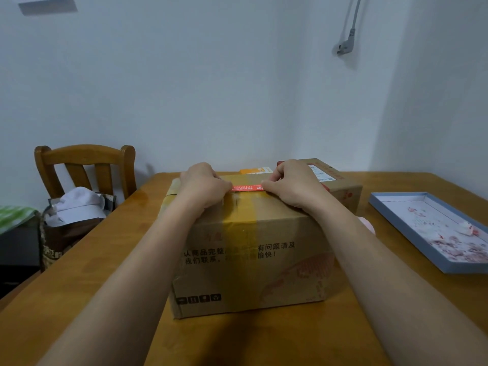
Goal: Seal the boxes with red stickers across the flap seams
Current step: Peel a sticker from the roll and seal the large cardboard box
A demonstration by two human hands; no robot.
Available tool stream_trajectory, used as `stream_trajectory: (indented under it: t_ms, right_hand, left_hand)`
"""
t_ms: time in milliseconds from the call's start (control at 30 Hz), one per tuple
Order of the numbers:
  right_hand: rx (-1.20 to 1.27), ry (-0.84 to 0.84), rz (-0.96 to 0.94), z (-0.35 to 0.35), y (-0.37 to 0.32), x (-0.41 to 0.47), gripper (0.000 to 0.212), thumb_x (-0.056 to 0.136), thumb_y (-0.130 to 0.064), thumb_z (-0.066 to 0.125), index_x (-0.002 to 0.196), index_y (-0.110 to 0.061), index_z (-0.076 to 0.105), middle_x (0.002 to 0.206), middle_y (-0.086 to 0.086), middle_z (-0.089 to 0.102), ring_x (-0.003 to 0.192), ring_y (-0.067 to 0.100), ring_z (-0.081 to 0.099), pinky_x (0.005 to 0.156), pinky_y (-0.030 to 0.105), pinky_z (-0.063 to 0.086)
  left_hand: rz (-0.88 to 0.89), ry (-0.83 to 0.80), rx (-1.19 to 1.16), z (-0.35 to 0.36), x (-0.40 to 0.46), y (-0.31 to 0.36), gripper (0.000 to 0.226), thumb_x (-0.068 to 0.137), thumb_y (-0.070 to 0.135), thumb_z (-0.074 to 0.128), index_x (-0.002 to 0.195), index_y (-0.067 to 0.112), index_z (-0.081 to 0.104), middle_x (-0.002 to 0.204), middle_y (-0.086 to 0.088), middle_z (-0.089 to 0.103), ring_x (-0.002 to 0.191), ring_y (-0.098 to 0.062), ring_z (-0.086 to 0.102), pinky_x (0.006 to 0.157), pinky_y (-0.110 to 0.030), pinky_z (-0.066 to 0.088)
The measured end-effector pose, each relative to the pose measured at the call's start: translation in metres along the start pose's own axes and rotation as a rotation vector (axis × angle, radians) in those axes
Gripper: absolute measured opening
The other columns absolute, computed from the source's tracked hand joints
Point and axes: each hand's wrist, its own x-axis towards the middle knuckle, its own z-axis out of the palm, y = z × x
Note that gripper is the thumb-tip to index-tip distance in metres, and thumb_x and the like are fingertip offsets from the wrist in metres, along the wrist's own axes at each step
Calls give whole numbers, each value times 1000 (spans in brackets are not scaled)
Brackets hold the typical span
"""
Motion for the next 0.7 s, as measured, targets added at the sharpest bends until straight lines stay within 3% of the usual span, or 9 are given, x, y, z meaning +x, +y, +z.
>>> stream_trajectory:
  t_ms: [400, 567, 700]
  right_hand:
    - [-33, 10, -28, 2, 3, 1, 20, 85, -27, 68, 67, -19, 66, 68, -15, 56, 70, 3, 53, 65, 28, 43]
    - [-59, 18, -60, 3, 2, 1, 23, 86, -24, 66, 81, -2, 73, 75, 6, 67, 66, 9, 55, 63, 32, 48]
    - [-63, 8, -64, 3, 3, 1, 21, 86, -24, 66, 78, -6, 73, 65, -8, 59, 65, 7, 55, 61, 28, 45]
  left_hand:
    - [33, 0, 28, 1, -1, -2, 18, 88, 33, 69, 84, 15, 68, 99, -8, 65, 110, -30, 53, 97, -45, 48]
    - [65, -16, 47, 0, -3, -3, 17, 88, 33, 69, 84, 17, 69, 99, -6, 65, 110, -29, 53, 97, -45, 48]
    - [72, -25, 59, -1, -3, -4, 18, 87, 34, 70, 81, 18, 69, 98, -6, 65, 109, -28, 53, 96, -45, 48]
